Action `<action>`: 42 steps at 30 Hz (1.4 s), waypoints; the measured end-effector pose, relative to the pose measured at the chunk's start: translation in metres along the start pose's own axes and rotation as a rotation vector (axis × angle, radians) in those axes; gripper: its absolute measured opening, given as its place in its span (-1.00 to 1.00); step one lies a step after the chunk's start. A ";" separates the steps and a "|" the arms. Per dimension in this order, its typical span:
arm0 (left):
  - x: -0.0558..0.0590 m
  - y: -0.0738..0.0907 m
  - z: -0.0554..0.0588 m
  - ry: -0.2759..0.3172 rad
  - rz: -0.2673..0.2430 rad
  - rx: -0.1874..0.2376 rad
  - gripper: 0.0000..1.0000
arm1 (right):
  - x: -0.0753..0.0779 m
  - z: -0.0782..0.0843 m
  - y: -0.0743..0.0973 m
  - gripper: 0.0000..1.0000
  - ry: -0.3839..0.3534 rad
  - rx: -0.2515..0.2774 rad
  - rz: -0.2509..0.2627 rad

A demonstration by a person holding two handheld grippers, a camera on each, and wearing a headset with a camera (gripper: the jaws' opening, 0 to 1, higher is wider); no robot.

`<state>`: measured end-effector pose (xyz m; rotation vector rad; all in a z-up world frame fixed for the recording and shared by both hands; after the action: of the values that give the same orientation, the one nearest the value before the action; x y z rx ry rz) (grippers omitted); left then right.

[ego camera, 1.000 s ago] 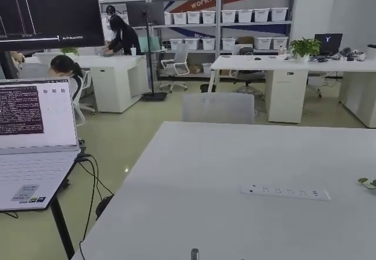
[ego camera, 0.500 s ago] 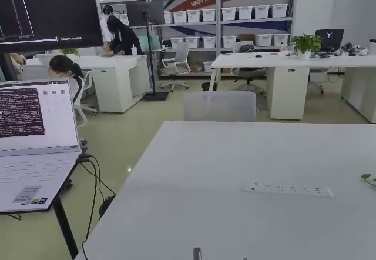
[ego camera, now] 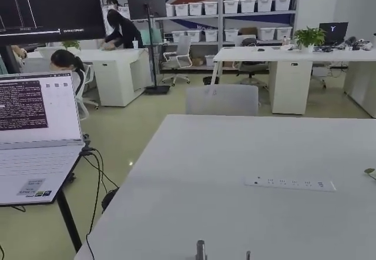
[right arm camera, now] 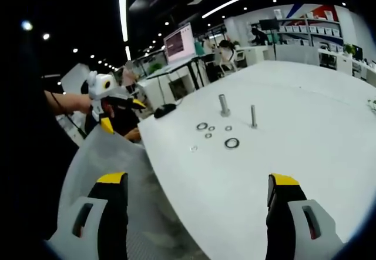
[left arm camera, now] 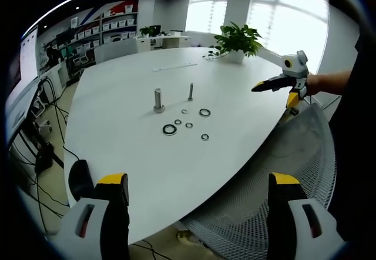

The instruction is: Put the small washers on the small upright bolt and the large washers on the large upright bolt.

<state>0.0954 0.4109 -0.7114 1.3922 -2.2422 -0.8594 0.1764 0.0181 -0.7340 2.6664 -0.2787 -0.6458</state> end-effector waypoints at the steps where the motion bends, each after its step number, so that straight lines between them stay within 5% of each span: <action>1: 0.000 0.000 0.000 -0.001 -0.001 0.000 0.99 | 0.000 0.000 0.000 1.00 -0.001 -0.002 0.000; 42: 0.002 -0.002 0.001 0.003 0.001 -0.022 0.88 | -0.001 0.007 0.005 1.00 -0.024 0.003 -0.018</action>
<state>0.0956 0.4088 -0.7134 1.3814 -2.2247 -0.8778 0.1722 0.0116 -0.7372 2.6687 -0.2630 -0.6832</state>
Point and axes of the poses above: the centre of the closed fingertips' face, and the gripper's own axes: y roughly backward along the fingers, x roughly to its right, z roughly out of its underside, the point moved 10 cm from there along y, roughly backward along the fingers, and after that the axes turned 13 degrees about -z, right-handed, at the moved point
